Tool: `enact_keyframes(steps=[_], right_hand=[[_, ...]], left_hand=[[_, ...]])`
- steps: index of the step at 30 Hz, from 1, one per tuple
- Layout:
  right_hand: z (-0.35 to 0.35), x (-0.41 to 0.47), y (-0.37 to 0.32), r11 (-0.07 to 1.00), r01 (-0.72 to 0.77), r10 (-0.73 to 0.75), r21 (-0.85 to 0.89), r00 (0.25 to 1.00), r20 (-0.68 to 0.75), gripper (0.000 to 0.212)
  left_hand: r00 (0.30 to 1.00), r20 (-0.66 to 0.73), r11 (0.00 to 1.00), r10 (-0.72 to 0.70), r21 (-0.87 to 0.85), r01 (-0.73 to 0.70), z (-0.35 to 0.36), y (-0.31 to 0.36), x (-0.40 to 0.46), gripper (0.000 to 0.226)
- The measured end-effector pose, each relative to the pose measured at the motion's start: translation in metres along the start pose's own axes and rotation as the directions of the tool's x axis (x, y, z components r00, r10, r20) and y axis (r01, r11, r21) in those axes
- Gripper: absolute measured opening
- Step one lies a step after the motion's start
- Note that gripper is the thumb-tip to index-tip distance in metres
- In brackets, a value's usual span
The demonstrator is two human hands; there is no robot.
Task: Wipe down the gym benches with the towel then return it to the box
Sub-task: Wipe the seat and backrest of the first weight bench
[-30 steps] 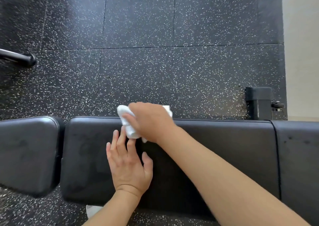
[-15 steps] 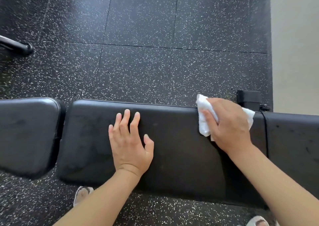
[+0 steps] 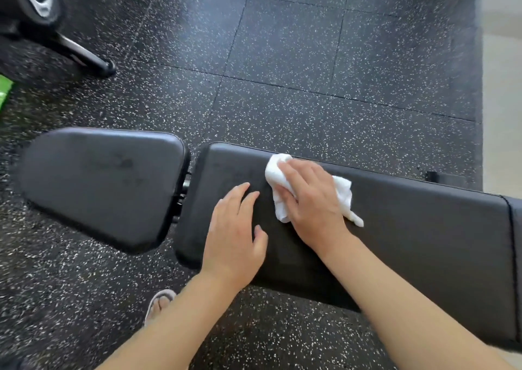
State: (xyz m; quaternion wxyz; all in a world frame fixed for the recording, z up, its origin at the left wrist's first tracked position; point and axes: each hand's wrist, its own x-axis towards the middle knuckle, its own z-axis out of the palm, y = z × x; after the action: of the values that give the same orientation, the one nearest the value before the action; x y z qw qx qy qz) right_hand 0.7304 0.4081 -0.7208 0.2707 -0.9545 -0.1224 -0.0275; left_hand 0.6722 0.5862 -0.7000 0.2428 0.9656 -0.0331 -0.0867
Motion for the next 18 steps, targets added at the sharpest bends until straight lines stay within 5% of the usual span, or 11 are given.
enact_keyframes(steps=[8, 14, 18], right_hand=[[0.059, 0.058, -0.103, 0.996, 0.077, -0.076, -0.052, 0.997, 0.035, 0.046], [0.017, -0.076, -0.051, 0.952, 0.307, -0.303, -0.003, 0.941, 0.152, 0.046], [-0.026, -0.131, 0.003, 0.96, 0.28, -0.269, -0.02, 0.938, 0.22, 0.048]], left_hand=[[0.997, 0.005, 0.995, -0.073, 0.063, 0.073, -0.042, -0.094, -0.045, 0.058], [0.995, -0.035, 0.995, -0.098, -0.023, 0.097, -0.029, -0.086, -0.048, 0.057], [0.993, -0.052, 0.994, -0.11, -0.014, 0.109, -0.014, -0.081, -0.053, 0.059]])
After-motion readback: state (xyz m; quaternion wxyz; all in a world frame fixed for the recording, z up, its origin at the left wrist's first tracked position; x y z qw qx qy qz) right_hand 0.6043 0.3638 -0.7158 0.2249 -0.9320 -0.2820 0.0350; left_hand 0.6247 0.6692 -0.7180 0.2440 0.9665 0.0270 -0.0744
